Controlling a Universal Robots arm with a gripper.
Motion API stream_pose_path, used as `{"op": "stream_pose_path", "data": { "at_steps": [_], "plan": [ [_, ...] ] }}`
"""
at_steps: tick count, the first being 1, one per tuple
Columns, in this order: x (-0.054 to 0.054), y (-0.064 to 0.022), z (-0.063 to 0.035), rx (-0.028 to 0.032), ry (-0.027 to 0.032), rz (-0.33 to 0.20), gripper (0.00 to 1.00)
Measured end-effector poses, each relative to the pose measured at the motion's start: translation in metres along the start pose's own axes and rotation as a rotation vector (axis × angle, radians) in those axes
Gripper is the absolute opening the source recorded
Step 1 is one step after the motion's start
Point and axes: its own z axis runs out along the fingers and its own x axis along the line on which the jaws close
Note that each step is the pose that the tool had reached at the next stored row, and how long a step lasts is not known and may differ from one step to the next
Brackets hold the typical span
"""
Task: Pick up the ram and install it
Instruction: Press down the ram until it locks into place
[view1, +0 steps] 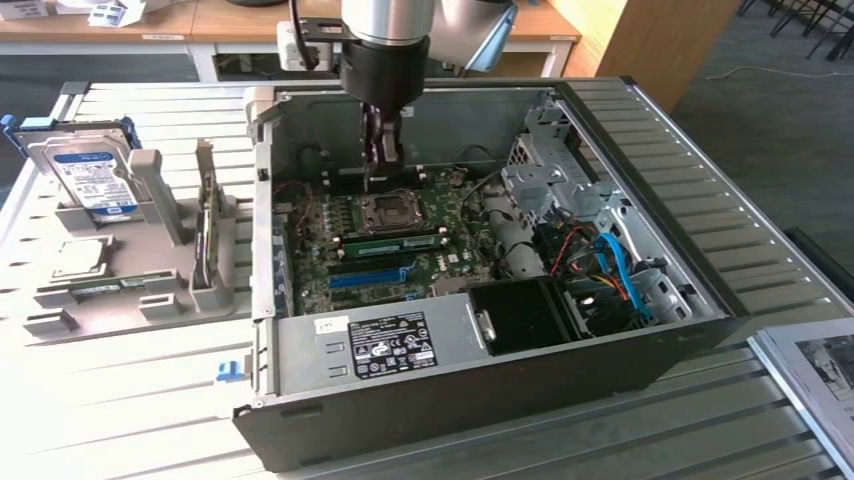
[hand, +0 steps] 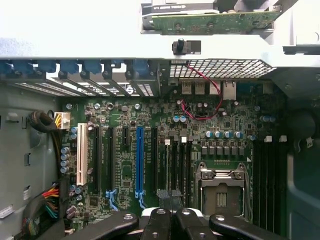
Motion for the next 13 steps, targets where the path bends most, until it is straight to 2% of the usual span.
{"op": "stream_pose_path", "data": {
  "at_steps": [13],
  "plan": [
    [0.0, -0.0228, -0.0007, -0.0004, -0.0002, 0.0, 0.1]
  ]
}}
